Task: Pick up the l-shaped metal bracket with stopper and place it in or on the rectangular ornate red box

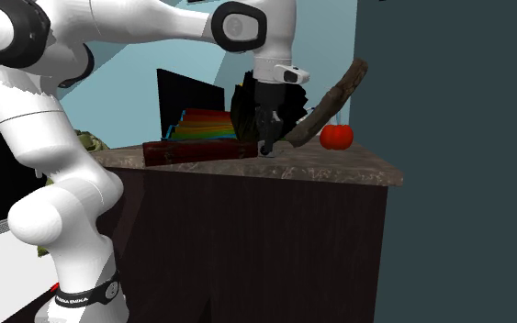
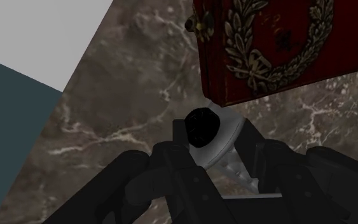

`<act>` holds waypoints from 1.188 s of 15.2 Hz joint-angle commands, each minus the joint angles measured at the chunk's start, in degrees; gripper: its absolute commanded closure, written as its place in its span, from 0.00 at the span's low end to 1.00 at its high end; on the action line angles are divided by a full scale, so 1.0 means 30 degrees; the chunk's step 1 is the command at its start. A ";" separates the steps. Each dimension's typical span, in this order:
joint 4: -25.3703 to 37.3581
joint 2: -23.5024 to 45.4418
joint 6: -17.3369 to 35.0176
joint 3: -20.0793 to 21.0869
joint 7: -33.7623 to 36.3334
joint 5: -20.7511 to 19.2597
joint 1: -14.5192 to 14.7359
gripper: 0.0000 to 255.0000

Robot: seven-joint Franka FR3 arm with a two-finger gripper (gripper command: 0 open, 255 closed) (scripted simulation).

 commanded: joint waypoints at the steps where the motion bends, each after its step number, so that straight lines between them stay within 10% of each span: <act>1: -0.0077 0.0021 -0.0055 0.0028 0.0002 0.0001 0.0018 1.00; 18: 0.5234 0.1238 -0.4018 -0.0176 0.1045 -0.0043 0.0033 1.00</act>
